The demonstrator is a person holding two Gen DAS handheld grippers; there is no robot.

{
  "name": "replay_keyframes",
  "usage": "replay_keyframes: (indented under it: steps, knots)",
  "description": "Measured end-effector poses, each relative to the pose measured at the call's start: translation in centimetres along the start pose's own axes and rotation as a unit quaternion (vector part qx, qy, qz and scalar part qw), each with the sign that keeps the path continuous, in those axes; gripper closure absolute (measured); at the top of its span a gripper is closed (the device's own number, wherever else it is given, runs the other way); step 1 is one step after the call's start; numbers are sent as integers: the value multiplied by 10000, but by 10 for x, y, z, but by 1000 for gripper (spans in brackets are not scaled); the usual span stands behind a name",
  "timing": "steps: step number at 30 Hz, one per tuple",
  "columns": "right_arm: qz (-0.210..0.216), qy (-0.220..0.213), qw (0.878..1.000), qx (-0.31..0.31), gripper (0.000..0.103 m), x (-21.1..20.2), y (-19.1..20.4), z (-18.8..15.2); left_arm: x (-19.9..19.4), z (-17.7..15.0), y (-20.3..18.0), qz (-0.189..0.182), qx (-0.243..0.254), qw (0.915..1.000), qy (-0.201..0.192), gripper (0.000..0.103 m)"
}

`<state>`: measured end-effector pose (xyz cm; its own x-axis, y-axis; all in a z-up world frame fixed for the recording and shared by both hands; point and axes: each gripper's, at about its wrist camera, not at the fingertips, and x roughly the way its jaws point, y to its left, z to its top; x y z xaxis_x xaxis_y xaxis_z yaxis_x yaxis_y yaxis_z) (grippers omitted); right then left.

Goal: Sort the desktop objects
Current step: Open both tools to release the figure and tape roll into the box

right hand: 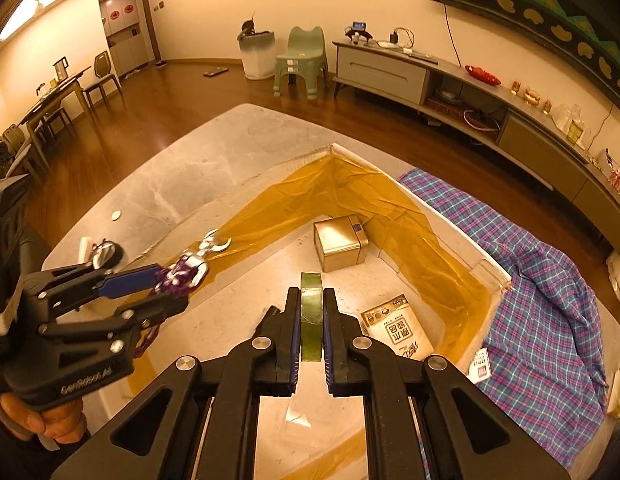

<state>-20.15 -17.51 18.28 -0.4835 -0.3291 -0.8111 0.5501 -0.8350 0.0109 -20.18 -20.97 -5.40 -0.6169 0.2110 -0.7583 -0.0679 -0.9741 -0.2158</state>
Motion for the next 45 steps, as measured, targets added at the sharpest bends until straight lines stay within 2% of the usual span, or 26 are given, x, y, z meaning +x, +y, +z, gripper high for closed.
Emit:
replay_keyframes:
  steps: [9,23,31,34,45]
  knots:
    - [-60,382,9992,131,92,38,-16,19,7,-2,-7,267,331,9991,62,68]
    - [-138,994,9950,-30,93,81,-18,37,10,-2,-14,432,649,9969,116,67]
    - [-213,1084,9939,62,91,87,-21,44,9,2,-12,314,504,9981,155,64]
    - [-226,1077,9938,142,86,86,-25,43,9,3,-11,292,473,9983,188,65]
    - [-2,787,9966,226,82,48,-26,37,-7,5,-15,233,397,9989,111,65]
